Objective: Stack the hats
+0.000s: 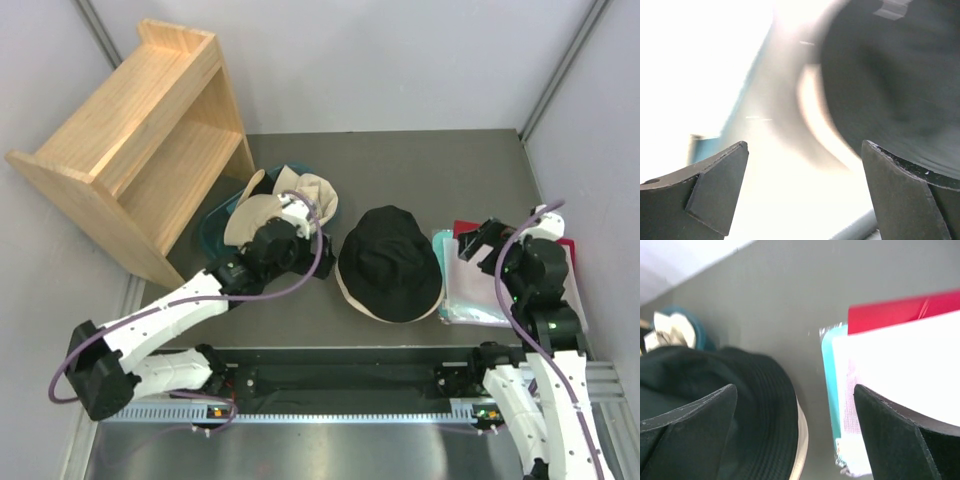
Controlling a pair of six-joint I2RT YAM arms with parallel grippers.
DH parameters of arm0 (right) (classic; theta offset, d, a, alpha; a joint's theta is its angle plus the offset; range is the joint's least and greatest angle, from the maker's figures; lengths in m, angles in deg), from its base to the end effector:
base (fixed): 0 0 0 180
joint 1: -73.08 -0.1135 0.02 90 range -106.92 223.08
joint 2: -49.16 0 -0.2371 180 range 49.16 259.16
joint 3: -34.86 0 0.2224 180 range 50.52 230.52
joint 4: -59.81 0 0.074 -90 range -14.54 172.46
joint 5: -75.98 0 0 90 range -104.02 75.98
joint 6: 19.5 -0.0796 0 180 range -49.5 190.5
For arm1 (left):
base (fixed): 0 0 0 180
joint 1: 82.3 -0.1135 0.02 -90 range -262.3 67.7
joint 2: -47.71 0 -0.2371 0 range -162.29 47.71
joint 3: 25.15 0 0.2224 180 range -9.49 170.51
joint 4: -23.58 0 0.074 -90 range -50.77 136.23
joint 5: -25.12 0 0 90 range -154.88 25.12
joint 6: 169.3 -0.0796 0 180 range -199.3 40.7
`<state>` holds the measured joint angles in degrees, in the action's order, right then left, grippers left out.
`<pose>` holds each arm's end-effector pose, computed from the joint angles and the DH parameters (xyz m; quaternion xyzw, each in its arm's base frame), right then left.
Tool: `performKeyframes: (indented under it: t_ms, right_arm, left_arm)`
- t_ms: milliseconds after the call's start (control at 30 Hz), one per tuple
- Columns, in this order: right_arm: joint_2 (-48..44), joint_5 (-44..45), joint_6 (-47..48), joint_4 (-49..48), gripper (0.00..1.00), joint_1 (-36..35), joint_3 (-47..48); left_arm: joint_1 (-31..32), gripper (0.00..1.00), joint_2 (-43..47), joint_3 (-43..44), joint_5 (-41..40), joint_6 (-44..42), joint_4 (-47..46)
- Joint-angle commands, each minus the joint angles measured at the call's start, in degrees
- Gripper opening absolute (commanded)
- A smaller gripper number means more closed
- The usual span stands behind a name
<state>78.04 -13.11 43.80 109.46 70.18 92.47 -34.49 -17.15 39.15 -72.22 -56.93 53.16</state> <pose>0.1507 0.0064 0.2801 0.1743 0.8051 0.1385 0.5498 0.1915 -0.1961 0.2492 0.1593 0.8507 -0.2408 0.4393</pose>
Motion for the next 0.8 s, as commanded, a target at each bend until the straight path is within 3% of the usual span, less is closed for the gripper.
performKeyframes:
  t_ms: [0, 100, 267, 333, 433, 767]
  right_arm:
    - [-0.06, 4.11, 2.88, 0.46, 1.00, -0.27, 4.62]
    - [-0.32, 0.86, 2.62, -2.70, 1.00, -0.27, 4.02]
    - [-2.16, -3.01, 2.62, -6.92, 1.00, -0.27, 1.56]
    - [-2.60, -3.72, 2.79, -7.98, 1.00, -0.27, 1.03]
    - [-3.04, -4.07, 2.88, -8.69, 1.00, -0.27, 0.32]
    - [-1.46, -5.48, 3.76, -10.09, 1.00, -0.36, -0.91]
  left_arm:
    - [-8.33, 0.99, 2.81, 2.77, -5.50, -3.91, 7.86]
    - [-12.65, 0.99, 2.46, 3.82, -6.37, -6.46, 4.45]
    - [-17.91, 0.97, -5.52, 6.90, -7.61, -11.02, -0.56]
    - [-19.15, 0.82, -9.90, 8.31, -7.61, -12.08, -2.15]
    - [-20.83, 0.76, -15.55, 9.98, -9.88, -14.10, -4.79]
    - [-22.59, 0.76, -28.12, 13.67, -10.95, -18.50, -12.43]
